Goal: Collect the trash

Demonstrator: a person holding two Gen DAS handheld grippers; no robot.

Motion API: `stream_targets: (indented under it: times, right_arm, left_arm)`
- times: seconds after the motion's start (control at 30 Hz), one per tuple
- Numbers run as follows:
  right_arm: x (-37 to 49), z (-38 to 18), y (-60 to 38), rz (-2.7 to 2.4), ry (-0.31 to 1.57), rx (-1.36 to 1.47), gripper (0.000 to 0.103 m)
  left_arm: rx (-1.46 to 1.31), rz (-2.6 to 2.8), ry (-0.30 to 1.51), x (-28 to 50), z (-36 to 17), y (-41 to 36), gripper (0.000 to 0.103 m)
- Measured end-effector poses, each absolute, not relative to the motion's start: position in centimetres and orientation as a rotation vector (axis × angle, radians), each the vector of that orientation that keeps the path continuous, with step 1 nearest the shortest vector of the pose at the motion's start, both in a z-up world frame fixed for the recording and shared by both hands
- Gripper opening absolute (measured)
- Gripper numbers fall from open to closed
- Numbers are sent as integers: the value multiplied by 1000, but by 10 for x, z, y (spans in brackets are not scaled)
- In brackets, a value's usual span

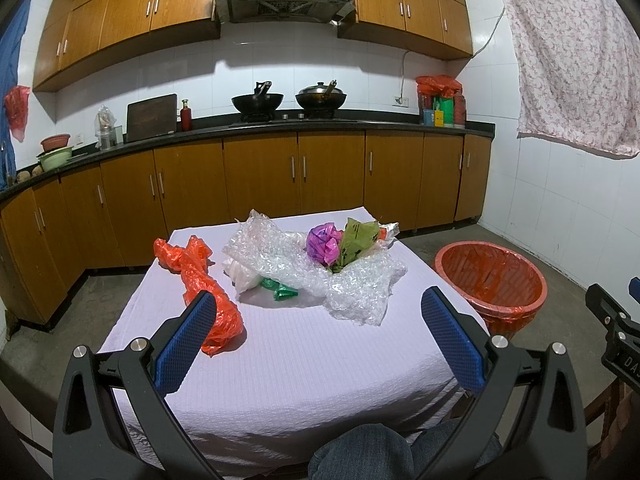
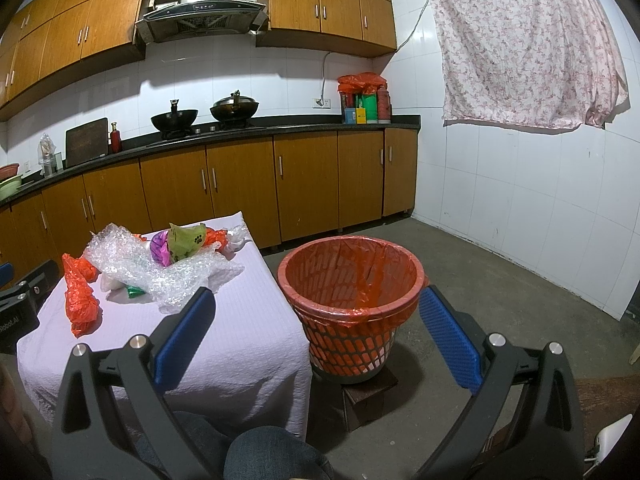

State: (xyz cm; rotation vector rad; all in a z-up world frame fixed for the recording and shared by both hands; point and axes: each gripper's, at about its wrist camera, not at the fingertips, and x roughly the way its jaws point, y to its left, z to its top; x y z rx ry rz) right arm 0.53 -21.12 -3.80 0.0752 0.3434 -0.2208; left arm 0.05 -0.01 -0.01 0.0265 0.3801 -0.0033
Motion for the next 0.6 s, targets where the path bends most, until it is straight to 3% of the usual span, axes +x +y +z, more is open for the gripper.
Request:
stream_targets:
  times: [0.6]
  right_arm:
    - [12, -40, -210, -220, 347, 80, 99]
  left_arm:
    - [34, 11, 385, 3, -5, 0, 101]
